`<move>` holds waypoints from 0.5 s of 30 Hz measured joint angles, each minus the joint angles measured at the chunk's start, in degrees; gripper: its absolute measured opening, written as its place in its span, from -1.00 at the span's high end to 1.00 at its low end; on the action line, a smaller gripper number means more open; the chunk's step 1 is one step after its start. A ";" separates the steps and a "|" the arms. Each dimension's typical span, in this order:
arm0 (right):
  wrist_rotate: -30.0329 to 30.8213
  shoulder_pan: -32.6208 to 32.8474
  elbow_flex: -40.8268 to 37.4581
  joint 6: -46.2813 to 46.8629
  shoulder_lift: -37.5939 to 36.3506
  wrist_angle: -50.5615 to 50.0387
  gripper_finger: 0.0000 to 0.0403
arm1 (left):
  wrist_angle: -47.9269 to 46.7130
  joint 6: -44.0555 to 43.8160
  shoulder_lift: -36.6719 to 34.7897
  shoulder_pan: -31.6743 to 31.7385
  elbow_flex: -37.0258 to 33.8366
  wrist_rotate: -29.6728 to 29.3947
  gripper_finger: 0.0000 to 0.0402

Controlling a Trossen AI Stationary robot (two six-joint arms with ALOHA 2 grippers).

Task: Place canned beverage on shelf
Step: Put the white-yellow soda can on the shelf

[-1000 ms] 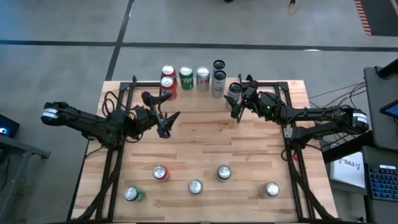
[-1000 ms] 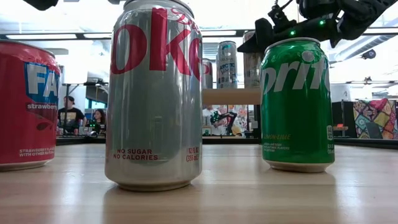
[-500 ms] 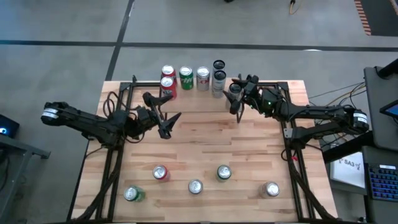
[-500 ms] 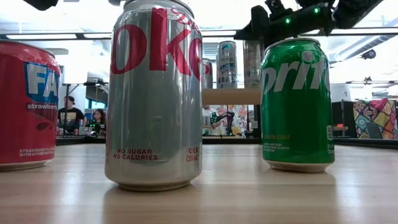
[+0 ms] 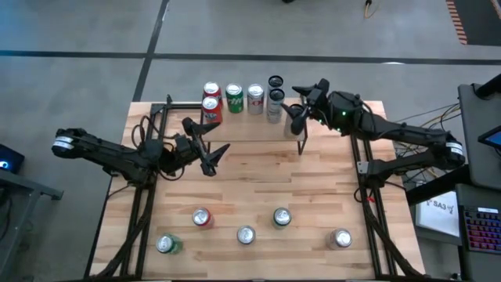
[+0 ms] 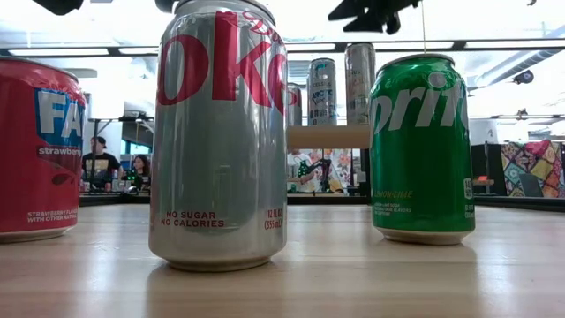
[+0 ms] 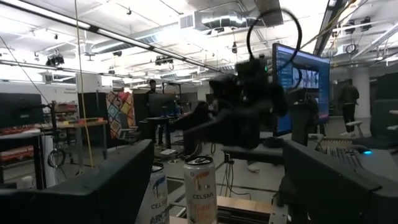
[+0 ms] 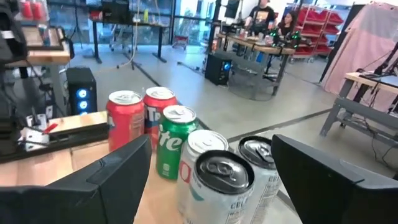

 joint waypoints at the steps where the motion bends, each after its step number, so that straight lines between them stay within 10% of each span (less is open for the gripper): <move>1: -0.04 0.37 1.68 0.13 0.07 -2.19 -0.58 | 0.00 0.51 0.00 0.00 0.00 0.00 -0.70; 15: -0.45 7.98 13.47 8.11 0.53 -24.89 -0.20 | -21.88 0.37 0.48 0.00 8.94 -4.92 -0.47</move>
